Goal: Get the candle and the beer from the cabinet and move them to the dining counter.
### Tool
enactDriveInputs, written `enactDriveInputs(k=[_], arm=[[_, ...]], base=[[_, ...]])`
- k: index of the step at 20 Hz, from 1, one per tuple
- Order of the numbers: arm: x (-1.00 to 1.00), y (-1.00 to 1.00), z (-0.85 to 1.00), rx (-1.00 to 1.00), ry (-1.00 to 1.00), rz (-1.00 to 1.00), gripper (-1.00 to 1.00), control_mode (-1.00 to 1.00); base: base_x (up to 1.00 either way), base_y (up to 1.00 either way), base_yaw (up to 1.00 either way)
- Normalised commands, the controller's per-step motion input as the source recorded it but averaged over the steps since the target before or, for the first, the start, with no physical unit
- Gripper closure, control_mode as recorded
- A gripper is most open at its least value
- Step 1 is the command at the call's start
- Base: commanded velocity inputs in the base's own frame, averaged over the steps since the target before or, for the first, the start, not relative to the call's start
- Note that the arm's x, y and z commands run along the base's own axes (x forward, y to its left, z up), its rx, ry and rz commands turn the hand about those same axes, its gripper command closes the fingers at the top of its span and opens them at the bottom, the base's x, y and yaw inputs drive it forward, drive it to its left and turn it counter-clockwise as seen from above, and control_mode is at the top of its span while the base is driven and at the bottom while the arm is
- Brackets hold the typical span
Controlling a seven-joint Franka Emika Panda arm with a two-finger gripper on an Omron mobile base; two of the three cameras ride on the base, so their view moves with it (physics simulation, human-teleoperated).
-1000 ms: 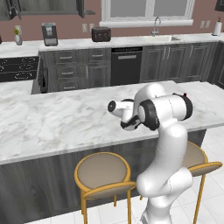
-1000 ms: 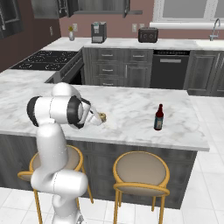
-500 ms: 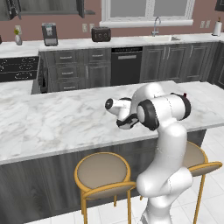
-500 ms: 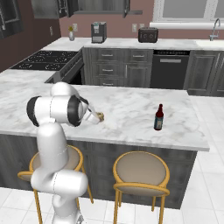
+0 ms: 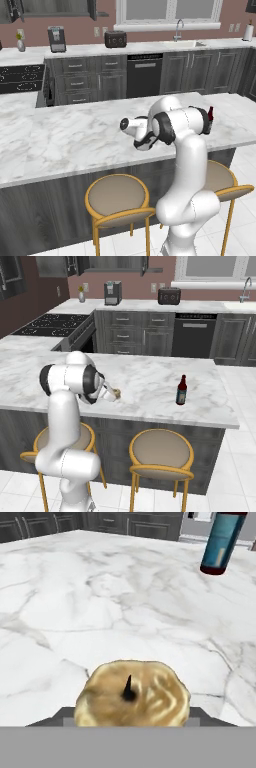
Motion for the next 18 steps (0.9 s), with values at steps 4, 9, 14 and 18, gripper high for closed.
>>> enactDriveInputs(k=[4,9,14,18], arm=[[0.15,0.00,-0.19,0.00,0.00,0.00,1.00,-1.00],[0.08,0.00,-0.30,0.00,0.00,0.00,-1.00,-1.00],[-0.01,0.00,-0.04,0.00,0.00,0.00,-1.00,-1.00],[-0.14,0.04,0.01,0.00,0.00,0.00,-1.00,-1.00]], base=[[0.00,0.00,0.00],[0.00,0.00,0.00],[0.00,0.00,0.00],[0.00,0.00,0.00]])
